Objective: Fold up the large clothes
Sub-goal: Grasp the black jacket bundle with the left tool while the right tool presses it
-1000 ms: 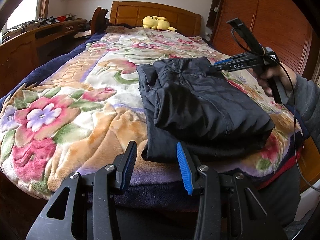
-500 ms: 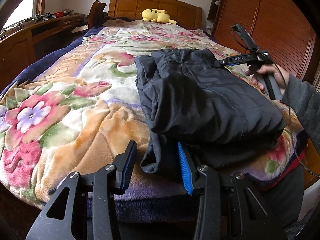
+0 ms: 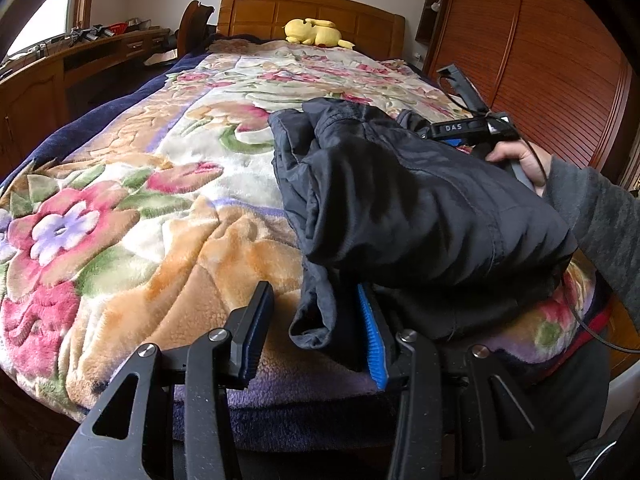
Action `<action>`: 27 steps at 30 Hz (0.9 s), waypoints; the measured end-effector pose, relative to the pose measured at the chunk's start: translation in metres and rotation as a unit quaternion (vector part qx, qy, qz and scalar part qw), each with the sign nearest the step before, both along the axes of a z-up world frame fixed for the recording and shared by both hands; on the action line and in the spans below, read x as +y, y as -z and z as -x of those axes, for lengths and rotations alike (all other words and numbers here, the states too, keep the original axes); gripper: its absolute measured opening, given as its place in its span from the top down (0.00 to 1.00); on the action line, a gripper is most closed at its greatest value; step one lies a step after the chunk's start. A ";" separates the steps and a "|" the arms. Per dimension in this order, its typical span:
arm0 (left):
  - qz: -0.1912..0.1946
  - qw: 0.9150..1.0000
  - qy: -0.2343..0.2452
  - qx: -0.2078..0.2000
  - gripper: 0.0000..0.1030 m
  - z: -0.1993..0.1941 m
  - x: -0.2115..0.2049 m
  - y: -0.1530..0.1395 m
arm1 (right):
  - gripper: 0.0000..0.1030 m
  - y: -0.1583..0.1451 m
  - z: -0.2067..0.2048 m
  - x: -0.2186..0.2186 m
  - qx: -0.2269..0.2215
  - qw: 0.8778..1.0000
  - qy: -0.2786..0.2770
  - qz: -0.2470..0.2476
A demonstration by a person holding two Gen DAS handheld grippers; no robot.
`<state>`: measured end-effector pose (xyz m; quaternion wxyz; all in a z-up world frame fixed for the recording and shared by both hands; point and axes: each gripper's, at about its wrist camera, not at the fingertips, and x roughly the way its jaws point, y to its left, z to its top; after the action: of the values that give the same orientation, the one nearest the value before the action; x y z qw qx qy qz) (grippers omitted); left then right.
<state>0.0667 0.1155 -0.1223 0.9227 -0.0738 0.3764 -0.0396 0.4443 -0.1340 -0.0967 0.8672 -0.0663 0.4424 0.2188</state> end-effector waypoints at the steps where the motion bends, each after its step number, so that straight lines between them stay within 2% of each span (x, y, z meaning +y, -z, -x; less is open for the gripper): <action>1: 0.000 1.000 0.000 0.000 0.58 0.000 0.000 0.000 | 0.01 0.001 -0.001 0.001 0.000 1.000 -0.002 0.000; 9: 0.001 1.000 -0.002 0.001 0.58 0.000 0.000 0.000 | 0.01 0.009 -0.007 -0.004 0.016 1.000 0.002 -0.015; 15: 0.010 1.000 -0.004 0.004 0.58 0.000 0.001 0.000 | 0.02 0.009 -0.007 0.004 0.023 1.000 0.004 -0.001; 16: 0.010 1.000 -0.004 0.003 0.58 0.000 0.000 -0.001 | 0.04 0.008 -0.006 0.005 0.025 1.000 0.001 -0.002; 18: 0.010 1.000 -0.003 0.002 0.58 0.001 0.000 -0.001 | 0.14 0.006 -0.005 0.008 0.030 0.999 -0.006 -0.008; 20: 0.013 1.000 0.001 0.001 0.61 0.001 0.000 -0.002 | 0.21 0.004 -0.002 0.011 0.030 0.999 -0.013 -0.002; 22: 0.019 1.000 0.005 -0.001 0.67 0.002 0.001 -0.002 | 0.25 0.002 0.000 0.015 0.024 1.000 -0.017 0.012; 24: 0.028 1.000 0.010 -0.003 0.78 0.002 0.003 -0.003 | 0.29 0.000 0.002 0.019 0.020 0.999 -0.017 0.021; 27: 0.028 0.999 0.020 -0.007 0.84 0.002 0.001 -0.005 | 0.38 -0.003 0.007 0.022 0.006 0.999 -0.020 0.033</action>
<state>0.0647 0.1165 -0.1172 0.9219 -0.0916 0.3701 -0.0687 0.4372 -0.1123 -0.0940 0.8573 -0.1028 0.4532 0.2217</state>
